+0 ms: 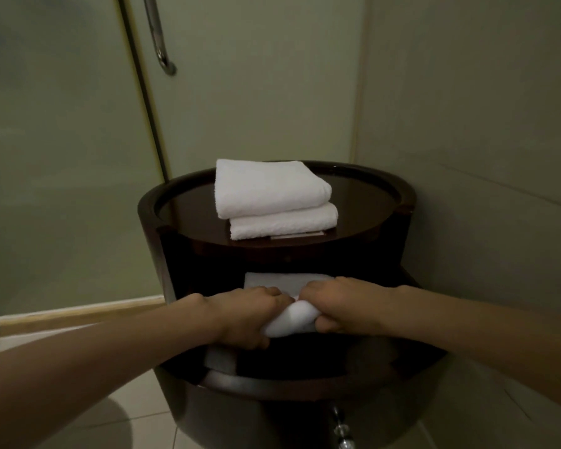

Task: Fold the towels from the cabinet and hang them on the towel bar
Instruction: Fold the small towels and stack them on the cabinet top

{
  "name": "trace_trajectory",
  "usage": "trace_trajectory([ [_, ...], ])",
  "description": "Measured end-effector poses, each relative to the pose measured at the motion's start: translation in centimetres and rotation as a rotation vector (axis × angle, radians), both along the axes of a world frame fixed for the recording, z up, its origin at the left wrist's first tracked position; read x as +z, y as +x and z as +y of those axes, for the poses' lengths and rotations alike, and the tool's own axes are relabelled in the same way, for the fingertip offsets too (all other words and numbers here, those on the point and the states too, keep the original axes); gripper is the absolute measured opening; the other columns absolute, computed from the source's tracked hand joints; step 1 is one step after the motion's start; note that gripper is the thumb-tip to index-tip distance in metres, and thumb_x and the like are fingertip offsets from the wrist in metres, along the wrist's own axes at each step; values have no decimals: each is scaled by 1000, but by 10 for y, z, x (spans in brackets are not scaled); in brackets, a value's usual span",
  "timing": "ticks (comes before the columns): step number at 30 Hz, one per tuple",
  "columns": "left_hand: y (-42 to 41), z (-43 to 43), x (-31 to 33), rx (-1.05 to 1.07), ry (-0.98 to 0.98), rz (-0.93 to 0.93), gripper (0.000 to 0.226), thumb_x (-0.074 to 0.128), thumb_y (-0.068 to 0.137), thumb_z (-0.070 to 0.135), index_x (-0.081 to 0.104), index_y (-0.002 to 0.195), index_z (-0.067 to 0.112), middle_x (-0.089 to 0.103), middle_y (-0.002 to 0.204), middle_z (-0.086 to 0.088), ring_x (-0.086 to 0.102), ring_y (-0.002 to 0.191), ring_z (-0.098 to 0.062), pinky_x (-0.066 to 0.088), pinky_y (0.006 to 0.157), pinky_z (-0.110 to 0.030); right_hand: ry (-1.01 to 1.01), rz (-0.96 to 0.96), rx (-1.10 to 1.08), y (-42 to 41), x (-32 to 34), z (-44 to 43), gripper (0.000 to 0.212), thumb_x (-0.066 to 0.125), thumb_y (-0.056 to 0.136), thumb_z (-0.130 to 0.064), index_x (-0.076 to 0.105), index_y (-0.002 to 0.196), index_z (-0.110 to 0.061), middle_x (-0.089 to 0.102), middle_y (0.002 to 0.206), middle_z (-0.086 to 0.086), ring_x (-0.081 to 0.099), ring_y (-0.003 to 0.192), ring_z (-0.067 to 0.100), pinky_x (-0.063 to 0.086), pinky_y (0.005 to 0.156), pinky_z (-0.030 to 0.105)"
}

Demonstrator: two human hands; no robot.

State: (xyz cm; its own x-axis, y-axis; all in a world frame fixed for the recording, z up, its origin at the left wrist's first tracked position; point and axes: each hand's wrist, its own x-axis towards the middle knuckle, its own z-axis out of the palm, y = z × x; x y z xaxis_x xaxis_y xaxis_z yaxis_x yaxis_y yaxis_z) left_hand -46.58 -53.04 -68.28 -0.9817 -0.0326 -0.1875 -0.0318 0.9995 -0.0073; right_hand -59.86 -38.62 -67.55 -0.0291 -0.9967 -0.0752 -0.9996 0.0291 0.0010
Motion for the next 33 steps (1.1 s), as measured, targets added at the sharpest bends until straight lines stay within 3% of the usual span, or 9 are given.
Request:
trace_trajectory([
  [7,7,-3,23,-2,53,104,55,60,82,23,44,134,30,58,127,3,55,112,-17,45,93,-33,-87,-13,-57,-4,12,3,24,56,83,-18,54,105,-9,59,105,7,58,91,25,44,74,35],
  [12,6,-5,42,-1,127,189,45,59,81,20,51,125,28,61,118,6,56,107,-12,47,90,-36,-137,-25,-59,-7,30,9,24,53,87,-24,52,108,-13,59,103,5,56,88,23,46,77,40],
  [22,5,-4,89,-122,169,366,41,54,88,14,52,129,21,59,128,5,53,119,-10,43,99,-30,-247,-144,-70,-7,81,19,20,56,88,-25,56,105,-14,63,100,4,60,86,20,52,75,42],
  [27,3,-7,120,-59,187,359,33,58,86,17,58,119,21,64,115,3,57,105,-11,47,89,-28,-350,-150,-88,-7,108,16,13,59,85,-25,58,93,-14,65,95,5,61,86,21,51,74,43],
  [30,1,-10,146,-15,164,381,34,60,83,17,60,117,20,64,109,2,56,96,-9,47,83,-25,-432,-164,-79,-9,131,13,14,62,84,-24,61,91,-12,65,91,0,60,83,18,48,70,35],
  [33,0,-10,177,2,160,392,30,62,81,14,63,111,17,65,104,1,59,92,-13,50,81,-31,-511,-192,-75,-10,156,9,12,64,80,-20,63,85,-10,63,83,0,58,76,18,44,65,34],
])
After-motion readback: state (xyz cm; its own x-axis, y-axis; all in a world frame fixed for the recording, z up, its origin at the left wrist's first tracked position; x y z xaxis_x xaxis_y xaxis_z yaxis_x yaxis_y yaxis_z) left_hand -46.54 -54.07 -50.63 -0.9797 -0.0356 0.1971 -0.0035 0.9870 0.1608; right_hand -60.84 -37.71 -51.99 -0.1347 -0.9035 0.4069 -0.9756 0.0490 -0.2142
